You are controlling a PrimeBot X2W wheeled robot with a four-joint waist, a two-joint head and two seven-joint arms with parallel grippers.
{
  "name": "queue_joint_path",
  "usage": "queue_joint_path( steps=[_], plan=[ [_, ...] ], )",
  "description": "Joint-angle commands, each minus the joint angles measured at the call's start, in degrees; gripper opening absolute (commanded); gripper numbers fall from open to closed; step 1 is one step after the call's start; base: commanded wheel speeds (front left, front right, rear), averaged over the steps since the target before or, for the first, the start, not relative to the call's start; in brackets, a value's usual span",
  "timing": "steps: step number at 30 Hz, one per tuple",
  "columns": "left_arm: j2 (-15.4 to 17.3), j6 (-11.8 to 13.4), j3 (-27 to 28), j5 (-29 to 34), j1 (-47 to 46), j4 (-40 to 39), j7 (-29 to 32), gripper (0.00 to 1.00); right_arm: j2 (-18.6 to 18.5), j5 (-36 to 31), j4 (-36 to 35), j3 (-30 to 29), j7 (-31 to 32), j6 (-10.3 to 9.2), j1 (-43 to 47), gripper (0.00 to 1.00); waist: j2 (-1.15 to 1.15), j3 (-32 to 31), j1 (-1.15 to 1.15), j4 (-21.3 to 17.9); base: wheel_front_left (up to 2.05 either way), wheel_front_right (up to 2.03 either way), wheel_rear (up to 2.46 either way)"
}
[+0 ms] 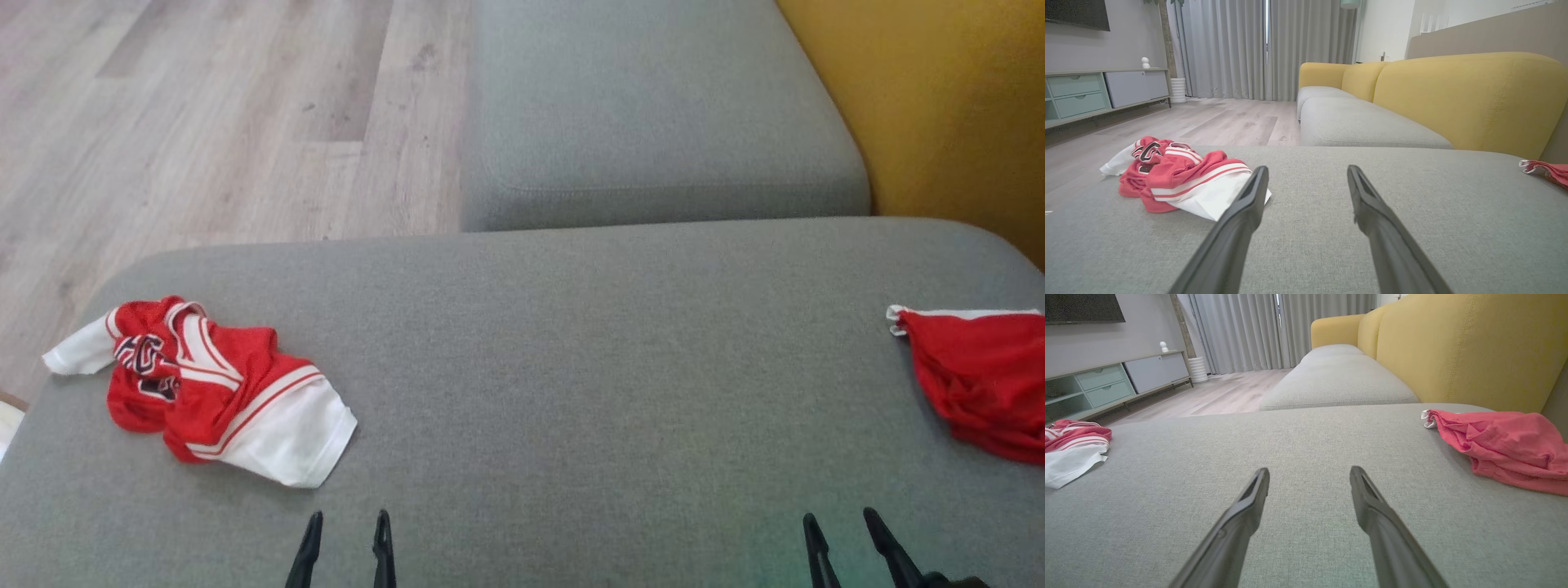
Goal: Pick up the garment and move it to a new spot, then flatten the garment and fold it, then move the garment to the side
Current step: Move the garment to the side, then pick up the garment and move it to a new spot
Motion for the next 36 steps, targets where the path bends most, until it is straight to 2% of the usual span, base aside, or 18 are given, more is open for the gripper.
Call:
queue_joint_path(
  steps=[1, 16, 29, 33, 36],
  plan=[
    [-0.4, 0.2, 2.2, 0.3, -2.0, -1.8, -0.3, 1.0, -0.6, -0.4, -2.2, 1.1, -0.7, 0.37, -2.7, 1.0, 0.0, -0.5, 0.01, 0.2, 0.0, 0.0, 0.0],
    [-0.4, -1.9, 4.2, 3.2, -2.0, -1.5, -0.3, 1.0, 0.3, -0.9, -3.4, 0.6, -0.7, 0.37, -2.6, 1.0, 0.0, -0.6, 0.01, -0.1, 0.0, 0.0, 0.0],
    [-0.4, -1.9, 4.5, 3.1, -2.1, -0.9, -0.3, 1.0, 0.0, -0.8, -3.4, 0.0, -0.7, 0.37, -2.8, 1.0, 0.0, 0.2, 0.01, -0.5, 0.0, 0.0, 0.0],
    [-0.4, -2.2, 5.0, 3.5, -2.7, -0.6, -0.3, 1.0, 0.3, -0.8, -3.7, -0.8, -0.7, 0.37, -2.5, 1.0, 0.0, 0.3, 0.01, 0.8, 0.0, 0.0, 0.0],
    [-0.4, -2.6, 5.5, 4.2, -3.4, -0.6, -0.3, 1.0, 0.7, -0.7, -4.0, -0.9, -0.7, 0.37, -2.5, 1.0, 0.0, 0.9, 0.01, 3.3, 0.0, 0.0, 0.0]
  ],
)
